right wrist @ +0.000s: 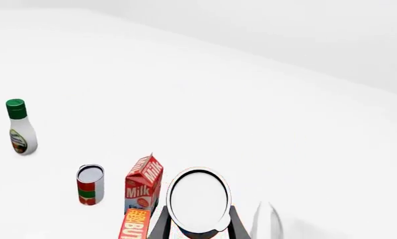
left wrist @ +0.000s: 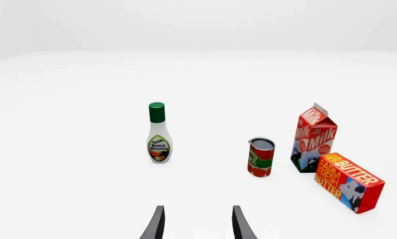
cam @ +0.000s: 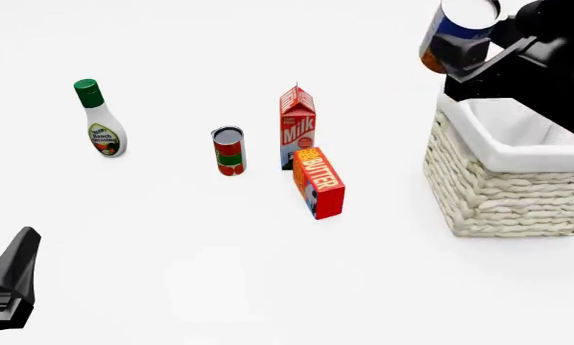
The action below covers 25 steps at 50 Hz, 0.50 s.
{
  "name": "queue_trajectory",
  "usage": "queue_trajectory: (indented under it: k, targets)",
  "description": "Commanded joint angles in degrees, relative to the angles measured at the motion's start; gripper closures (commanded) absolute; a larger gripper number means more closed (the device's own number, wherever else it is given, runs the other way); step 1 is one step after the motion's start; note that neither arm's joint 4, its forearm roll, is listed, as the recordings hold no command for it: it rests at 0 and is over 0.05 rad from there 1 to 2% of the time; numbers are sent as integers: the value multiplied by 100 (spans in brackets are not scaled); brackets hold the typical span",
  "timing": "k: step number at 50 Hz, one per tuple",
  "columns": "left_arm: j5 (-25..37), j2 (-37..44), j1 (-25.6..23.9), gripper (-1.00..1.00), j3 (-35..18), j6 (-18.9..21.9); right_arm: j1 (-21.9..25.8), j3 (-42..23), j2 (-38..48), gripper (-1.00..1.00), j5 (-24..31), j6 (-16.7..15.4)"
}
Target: Pick the alphabet soup and place it in the basket.
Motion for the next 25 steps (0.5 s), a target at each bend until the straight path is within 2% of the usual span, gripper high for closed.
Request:
queue_trajectory:
  k: [1, 13, 17, 25]
  targets:
    - [0, 0, 0, -100, 0, 0, -561, -21, -318, 100, 248, 20]
    - [0, 0, 0, -100, 0, 0, -1123, -82, -517, 100, 566, -94]
    - [0, 0, 0, -100, 0, 0, -1439, -189, -598, 100, 757, -180]
    - [0, 0, 0, -100, 0, 0, -1726, -202, -687, 100, 891, -253]
